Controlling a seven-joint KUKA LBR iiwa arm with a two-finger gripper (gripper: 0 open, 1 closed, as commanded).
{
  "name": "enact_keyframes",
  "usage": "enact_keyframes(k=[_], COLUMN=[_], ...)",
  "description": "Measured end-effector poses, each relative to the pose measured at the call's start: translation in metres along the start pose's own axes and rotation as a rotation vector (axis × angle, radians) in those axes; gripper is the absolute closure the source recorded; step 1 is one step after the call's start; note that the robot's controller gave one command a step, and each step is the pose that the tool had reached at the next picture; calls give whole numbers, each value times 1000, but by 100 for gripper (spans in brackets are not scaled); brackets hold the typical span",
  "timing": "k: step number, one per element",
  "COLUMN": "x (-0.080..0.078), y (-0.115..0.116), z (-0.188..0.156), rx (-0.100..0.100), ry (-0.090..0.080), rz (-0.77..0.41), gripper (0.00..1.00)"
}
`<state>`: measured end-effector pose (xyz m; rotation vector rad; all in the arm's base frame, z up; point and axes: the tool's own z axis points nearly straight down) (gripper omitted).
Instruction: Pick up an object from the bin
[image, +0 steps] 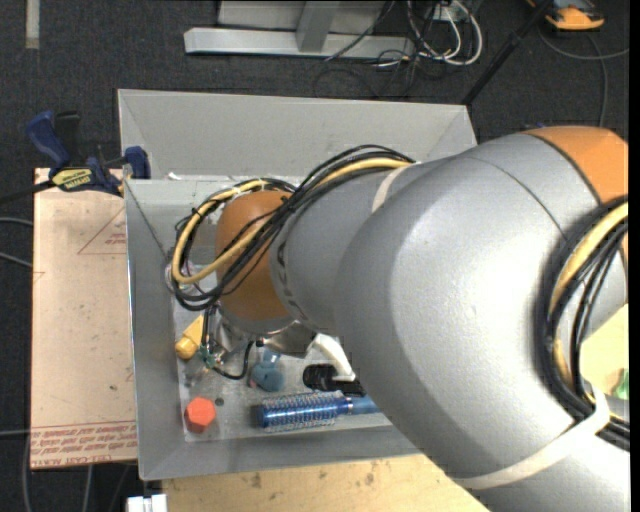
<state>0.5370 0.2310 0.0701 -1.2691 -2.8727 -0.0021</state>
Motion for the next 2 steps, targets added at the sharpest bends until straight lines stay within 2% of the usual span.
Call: enact_keyframes(k=[1,2], x=[1,1], y=[1,2], z=[-37,-104], rx=[-2,-5], ry=[-1,-2], rz=[-4,-8], gripper=[100,100])
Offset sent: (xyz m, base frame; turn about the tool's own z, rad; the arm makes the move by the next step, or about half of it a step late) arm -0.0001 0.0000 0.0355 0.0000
